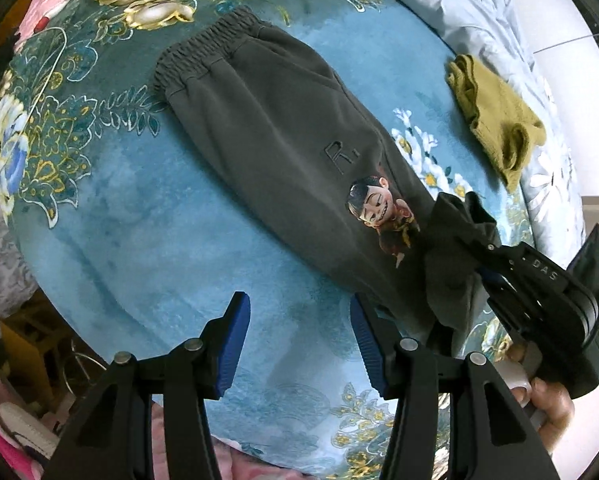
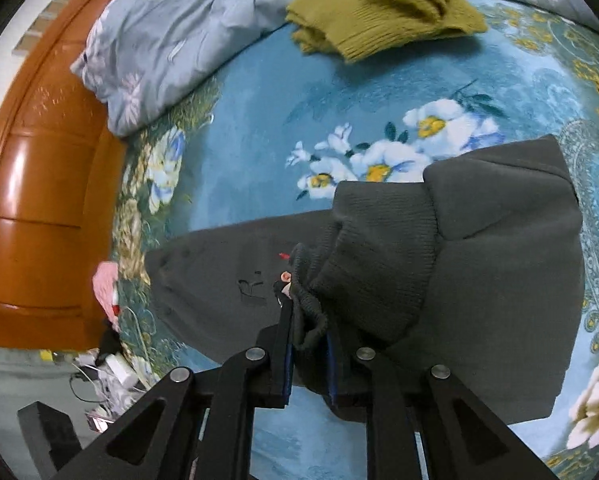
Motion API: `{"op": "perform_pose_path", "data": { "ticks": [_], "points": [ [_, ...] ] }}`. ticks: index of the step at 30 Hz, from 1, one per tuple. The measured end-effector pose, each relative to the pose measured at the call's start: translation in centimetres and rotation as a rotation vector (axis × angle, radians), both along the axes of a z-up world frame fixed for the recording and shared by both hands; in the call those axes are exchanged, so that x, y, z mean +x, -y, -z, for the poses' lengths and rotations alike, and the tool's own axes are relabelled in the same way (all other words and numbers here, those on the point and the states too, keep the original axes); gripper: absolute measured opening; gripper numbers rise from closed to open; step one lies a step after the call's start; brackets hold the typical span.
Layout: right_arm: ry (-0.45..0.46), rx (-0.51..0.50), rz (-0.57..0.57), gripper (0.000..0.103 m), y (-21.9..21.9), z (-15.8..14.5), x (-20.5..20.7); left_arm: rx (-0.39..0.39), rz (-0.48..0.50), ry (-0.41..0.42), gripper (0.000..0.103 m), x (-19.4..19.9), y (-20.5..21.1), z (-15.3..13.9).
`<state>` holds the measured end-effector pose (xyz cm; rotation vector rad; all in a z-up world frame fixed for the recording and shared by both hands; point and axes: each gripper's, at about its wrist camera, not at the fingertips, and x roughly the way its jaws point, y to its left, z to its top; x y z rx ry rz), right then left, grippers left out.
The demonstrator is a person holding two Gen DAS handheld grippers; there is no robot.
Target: Fold clothes
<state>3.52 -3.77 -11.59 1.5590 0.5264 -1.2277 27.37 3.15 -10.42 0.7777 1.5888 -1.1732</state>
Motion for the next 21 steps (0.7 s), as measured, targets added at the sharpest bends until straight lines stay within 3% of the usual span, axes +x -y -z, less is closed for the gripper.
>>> {"op": "perform_pose_path", "data": {
  "ticks": [6,8,14,21],
  "points": [
    [0.099,-0.080,-0.084,0.038,0.4,-2.4,0.7,0.011,-0.032,-0.019,0.056,0.3,0.3,0.7],
    [0.088,-0.133,-0.089,0.042,0.3,-3.8,-0.3,0.015,-0.032,-0.033,0.056,0.0,0.7,1.0],
    [-0.011,-0.070,0.100,0.044,-4.5,-3.3,-7.7,0.002,0.012,-0.126,0.060,-2.9,3.6,2.4],
    [-0.111,0.027,0.308,0.044,-10.6,-1.9,-15.5,-0.029,0.067,-0.330,0.060,-9.6,8.3,3.5]
  ]
}}
